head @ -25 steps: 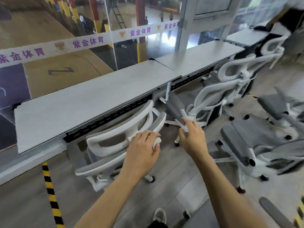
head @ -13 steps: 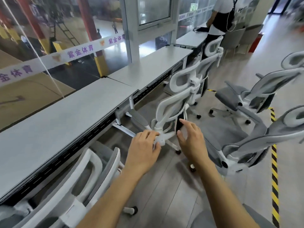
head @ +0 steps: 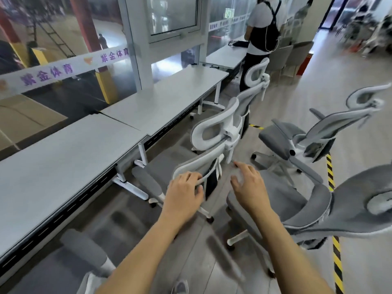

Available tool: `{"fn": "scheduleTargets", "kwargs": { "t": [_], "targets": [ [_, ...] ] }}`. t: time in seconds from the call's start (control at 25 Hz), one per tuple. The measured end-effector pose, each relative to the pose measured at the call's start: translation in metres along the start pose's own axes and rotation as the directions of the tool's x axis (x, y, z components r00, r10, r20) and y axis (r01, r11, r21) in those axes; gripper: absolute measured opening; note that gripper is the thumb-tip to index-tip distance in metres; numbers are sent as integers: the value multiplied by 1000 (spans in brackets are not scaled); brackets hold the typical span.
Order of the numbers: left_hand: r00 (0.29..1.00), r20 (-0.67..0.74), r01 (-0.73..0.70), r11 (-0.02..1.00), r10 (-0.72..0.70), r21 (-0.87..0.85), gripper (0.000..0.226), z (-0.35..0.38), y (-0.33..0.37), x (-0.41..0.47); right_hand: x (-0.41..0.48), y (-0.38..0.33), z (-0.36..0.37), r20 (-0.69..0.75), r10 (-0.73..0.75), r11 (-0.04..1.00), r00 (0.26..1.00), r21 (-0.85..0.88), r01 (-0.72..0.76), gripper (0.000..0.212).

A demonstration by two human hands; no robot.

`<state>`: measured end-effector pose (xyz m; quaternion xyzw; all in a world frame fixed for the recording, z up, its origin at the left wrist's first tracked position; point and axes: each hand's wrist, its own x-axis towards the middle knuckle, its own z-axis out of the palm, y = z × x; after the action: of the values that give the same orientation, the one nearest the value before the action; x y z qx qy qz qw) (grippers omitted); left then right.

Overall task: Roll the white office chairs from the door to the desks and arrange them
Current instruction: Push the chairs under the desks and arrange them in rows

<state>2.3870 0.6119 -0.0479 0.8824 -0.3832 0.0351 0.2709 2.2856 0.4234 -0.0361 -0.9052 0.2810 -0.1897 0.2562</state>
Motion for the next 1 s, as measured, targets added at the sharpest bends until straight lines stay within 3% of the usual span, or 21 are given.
{"fn": "scheduleTargets", "kwargs": {
  "t": [0.32,0.56,0.64,0.76,1.0],
  "targets": [
    [992,78,101,994,-104,43,40,52,-31,114,152,63,22,82,23,999,996,-37,-20,42],
    [925,147,329,932,-351,155,50,104,-42,154,284,121,48,136,-39,999,990,-18,41,42],
    [907,41,404,892,-420,204,60,121,-35,148,322,145,61,208,-168,981,963,-62,185,44],
    [845,-67,531,818,-530,223,66,132,-17,147,361,187,86,325,-399,871,857,-158,466,41],
    [779,-129,626,754,-613,199,68,156,23,157,394,206,98,285,-557,808,780,-30,589,35]
  ]
}}
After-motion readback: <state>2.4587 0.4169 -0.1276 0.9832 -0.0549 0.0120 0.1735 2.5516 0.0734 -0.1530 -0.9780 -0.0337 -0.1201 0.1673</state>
